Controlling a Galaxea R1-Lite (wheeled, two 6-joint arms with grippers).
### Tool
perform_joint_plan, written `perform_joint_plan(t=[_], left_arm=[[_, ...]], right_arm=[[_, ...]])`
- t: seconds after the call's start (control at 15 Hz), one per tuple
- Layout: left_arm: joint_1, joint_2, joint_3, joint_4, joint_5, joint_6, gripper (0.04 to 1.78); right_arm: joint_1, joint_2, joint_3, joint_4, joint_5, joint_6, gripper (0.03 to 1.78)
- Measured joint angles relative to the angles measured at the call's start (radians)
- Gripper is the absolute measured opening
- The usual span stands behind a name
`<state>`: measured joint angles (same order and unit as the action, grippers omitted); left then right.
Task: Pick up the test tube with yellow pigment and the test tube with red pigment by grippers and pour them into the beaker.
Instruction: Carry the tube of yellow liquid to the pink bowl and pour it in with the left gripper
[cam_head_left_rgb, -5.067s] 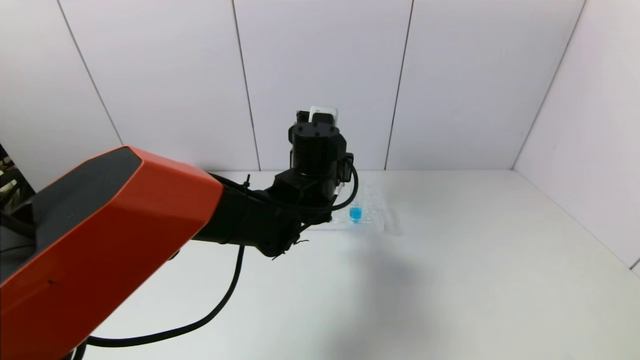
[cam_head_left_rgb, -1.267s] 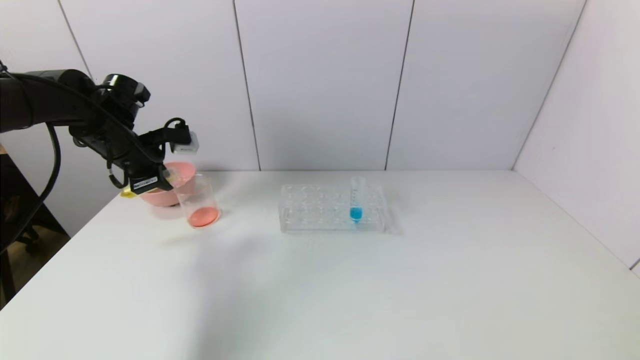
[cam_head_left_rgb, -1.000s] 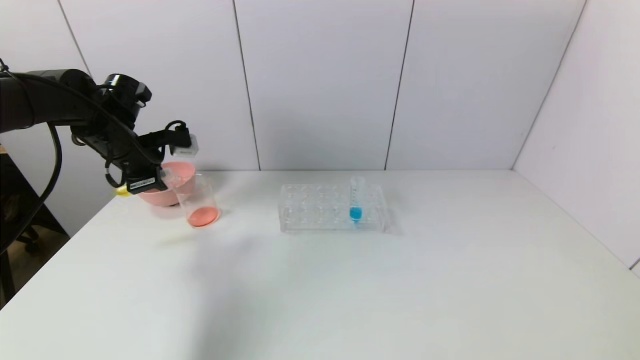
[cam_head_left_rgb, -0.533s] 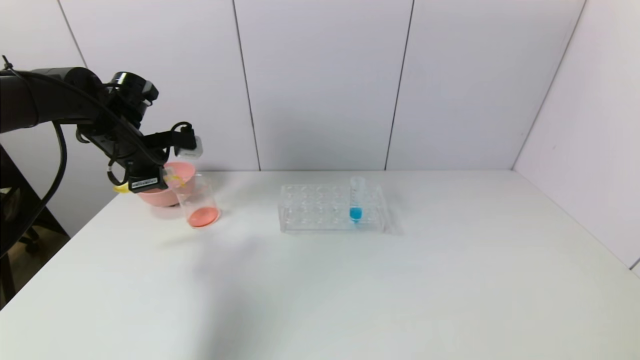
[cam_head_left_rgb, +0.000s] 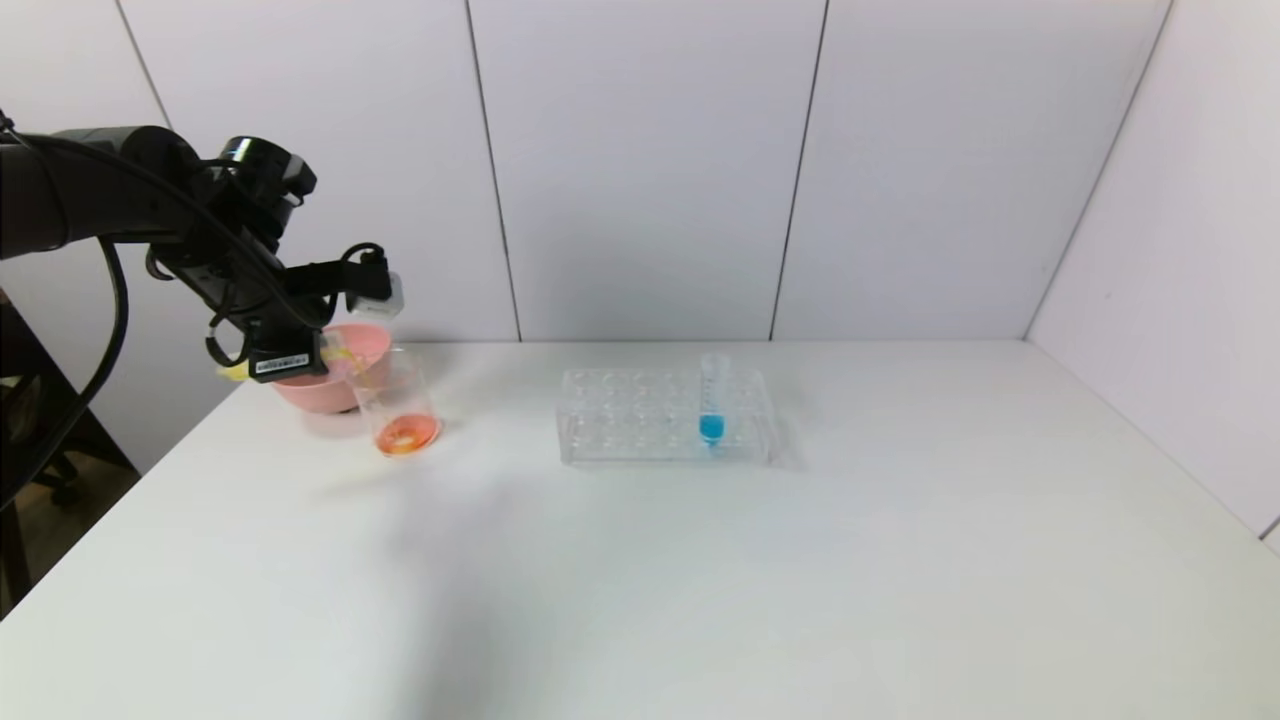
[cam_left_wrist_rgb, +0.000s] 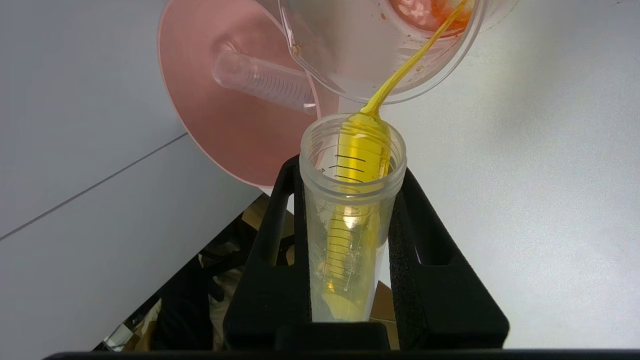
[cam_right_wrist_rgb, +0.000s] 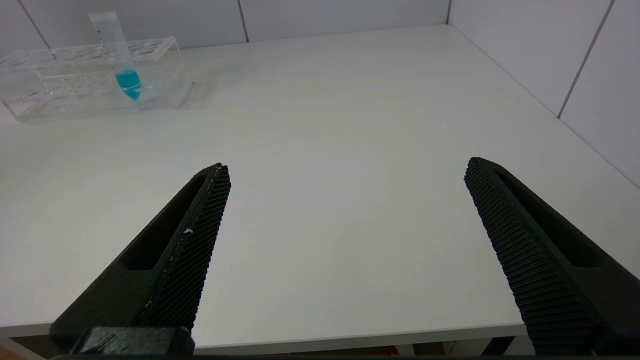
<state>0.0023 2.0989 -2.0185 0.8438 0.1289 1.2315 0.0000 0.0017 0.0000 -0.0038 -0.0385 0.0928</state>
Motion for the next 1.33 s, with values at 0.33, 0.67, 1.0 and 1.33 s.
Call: perform_joint_plan(t=[0.33, 0.67, 1.0, 1.33], left_arm=[[-0.004, 0.006, -0.001, -0.010, 0.000, 0.017, 0.45], [-0.004, 0.007, -0.002, -0.029, 0.036, 0.049, 0.45], [-0.015, 0.007, -0.002, -0.044, 0.071, 0.070, 0.45], [-0.041, 0.015, -0.001, -0.050, 0.163, 0.092, 0.45]], right_arm=[[0.000, -0.001, 0.000, 0.000, 0.000, 0.000, 1.71], [0.000, -0.001, 0.000, 0.000, 0.000, 0.000, 1.71], [0.000, -0.001, 0.000, 0.000, 0.000, 0.000, 1.71], [0.000, -0.001, 0.000, 0.000, 0.000, 0.000, 1.71]])
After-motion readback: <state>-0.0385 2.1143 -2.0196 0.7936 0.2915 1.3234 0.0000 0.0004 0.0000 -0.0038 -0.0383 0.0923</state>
